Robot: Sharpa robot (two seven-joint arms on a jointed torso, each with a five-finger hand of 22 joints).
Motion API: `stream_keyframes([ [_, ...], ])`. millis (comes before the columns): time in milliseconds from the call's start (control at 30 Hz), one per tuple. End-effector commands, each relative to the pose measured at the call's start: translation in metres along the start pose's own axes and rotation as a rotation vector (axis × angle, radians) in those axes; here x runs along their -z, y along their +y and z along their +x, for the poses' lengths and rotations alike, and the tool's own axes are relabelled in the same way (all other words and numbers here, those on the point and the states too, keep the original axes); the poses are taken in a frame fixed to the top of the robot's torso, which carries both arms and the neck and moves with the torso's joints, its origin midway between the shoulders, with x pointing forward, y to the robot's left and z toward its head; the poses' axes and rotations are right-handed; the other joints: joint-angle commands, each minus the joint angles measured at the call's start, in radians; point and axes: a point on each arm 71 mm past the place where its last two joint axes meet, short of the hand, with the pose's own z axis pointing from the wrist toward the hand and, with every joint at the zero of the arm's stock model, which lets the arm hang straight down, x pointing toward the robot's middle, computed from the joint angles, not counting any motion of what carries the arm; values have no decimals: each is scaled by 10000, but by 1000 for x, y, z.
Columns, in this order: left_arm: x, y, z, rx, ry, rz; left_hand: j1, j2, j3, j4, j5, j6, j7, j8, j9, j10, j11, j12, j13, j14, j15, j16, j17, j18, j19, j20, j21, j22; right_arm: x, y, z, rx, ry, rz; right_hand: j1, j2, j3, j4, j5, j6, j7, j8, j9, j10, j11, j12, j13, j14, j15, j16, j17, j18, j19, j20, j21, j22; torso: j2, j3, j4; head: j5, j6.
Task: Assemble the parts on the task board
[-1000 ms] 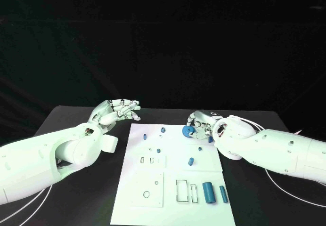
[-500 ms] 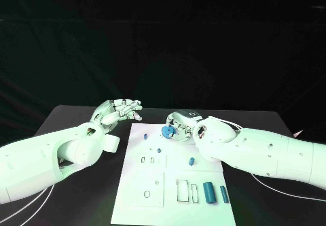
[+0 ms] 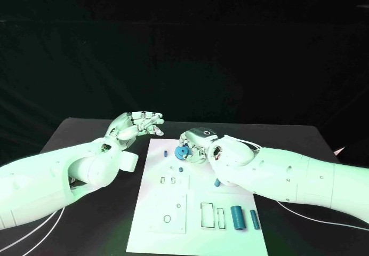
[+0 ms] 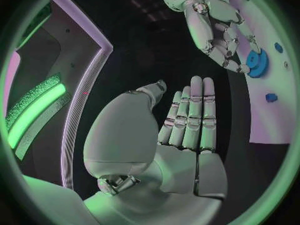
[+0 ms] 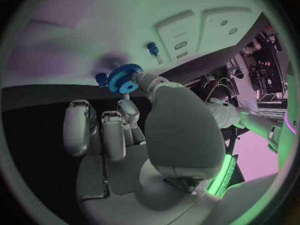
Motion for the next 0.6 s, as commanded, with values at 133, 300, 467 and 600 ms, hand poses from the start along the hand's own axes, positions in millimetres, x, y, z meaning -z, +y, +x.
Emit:
stream_keyframes([
  [133, 0, -1, 4, 117, 155, 69, -17, 87, 45, 4, 33, -70, 237, -58, 10, -38, 29, -14, 8, -74, -15, -37, 13, 30, -52, 4, 66, 12, -4, 0, 5, 355, 291, 26, -80, 15, 98, -20, 53, 32, 31, -25, -7, 53, -2, -42, -17, 709, -44, -31, 1084, -38, 30, -52, 15, 273, -5, 12, -15, 5, -85],
  [300, 0, -1, 4, 119, 164, 60, -17, 87, 45, 4, 33, -70, 237, -58, 10, -38, 29, -14, 8, -74, -15, -37, 13, 30, -52, 4, 66, 12, -6, -3, 7, 429, 366, 160, -92, 9, 116, -41, 50, 24, 34, -36, -14, 42, 2, -52, -26, 708, -41, -34, 1077, -35, 20, -50, 1, 262, -5, 14, -5, 9, -124],
  [467, 0, -1, 4, 116, 160, 53, -17, 87, 45, 4, 33, -70, 237, -58, 10, -38, 29, -14, 8, -74, -15, -37, 13, 30, -52, 4, 66, 12, -7, -4, 8, 476, 350, 249, -127, 11, 143, -60, 42, 5, 47, -57, -27, 17, 10, -74, -51, 707, -34, -36, 1073, -32, 12, -46, -10, 254, -9, 22, -21, 8, -143],
  [600, 0, -1, 4, 113, 154, 48, -17, 87, 45, 4, 33, -70, 237, -58, 10, -38, 29, -14, 8, -74, -15, -37, 13, 30, -52, 4, 66, 12, -8, -5, 9, 506, 368, 290, -184, 1, 180, -94, 20, -25, 62, -89, -48, -39, 25, -123, -109, 698, -23, -54, 1036, -22, -18, -37, -50, 220, -21, 16, -31, 17, -146],
])
